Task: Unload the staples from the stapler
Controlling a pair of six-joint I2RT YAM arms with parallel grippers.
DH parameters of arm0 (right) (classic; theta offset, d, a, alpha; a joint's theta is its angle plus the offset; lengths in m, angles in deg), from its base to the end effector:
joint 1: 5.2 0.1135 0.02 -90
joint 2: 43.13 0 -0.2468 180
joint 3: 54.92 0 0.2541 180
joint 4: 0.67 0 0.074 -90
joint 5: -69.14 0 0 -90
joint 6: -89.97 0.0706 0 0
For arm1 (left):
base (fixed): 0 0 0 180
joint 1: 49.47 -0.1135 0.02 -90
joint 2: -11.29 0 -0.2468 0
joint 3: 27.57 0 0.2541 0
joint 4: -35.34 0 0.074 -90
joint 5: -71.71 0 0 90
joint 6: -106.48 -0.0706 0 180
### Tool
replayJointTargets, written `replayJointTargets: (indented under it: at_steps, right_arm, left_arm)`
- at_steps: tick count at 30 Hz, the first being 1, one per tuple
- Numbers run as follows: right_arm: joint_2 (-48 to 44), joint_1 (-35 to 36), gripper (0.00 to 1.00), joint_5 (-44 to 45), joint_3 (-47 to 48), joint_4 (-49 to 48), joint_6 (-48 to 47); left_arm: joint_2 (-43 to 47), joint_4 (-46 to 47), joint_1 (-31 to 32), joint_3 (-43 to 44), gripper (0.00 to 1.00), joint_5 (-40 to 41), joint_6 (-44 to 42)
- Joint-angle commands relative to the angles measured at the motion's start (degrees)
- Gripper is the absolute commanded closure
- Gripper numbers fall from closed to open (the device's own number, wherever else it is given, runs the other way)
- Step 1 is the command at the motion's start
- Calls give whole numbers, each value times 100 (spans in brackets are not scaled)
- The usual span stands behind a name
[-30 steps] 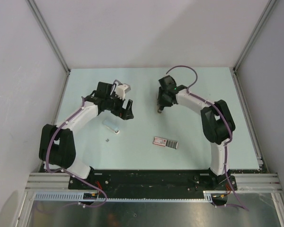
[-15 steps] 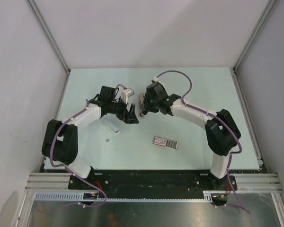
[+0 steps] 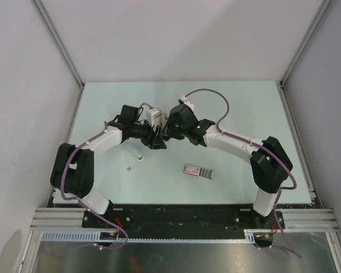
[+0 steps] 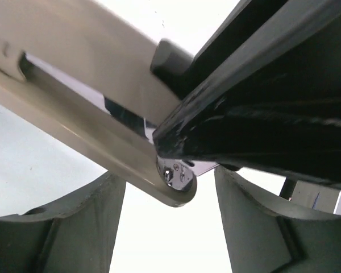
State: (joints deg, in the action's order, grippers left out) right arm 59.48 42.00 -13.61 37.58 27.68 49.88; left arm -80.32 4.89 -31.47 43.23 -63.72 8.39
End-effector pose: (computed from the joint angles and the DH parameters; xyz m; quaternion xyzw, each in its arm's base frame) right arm 0.3033 0.3145 0.2202 0.0487 0.8978 0.2876 0.3299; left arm 0.3095 -0.1534 0.1736 0.3212 0.8189 -0.3894 0.2733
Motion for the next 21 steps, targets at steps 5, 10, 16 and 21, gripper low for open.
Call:
replayJointTargets:
  at_steps: [5,10,16,21]
  right_arm:
    - [-550,36,100,135,48,-695,206]
    - [-575,63,100,72,28,-700,221]
    - [-635,93,100,35,-23,-651,201]
    - [-681,96,100,-20,-92,-670,227]
  left_arm:
    - [193,152,33,-204,36,-280,-337]
    - [238,150,28,-139,45,-266,-326]
    - [352,163,-56,-88,46,-315,-277]
    - [425,168,-237,-40,56,-383,-337]
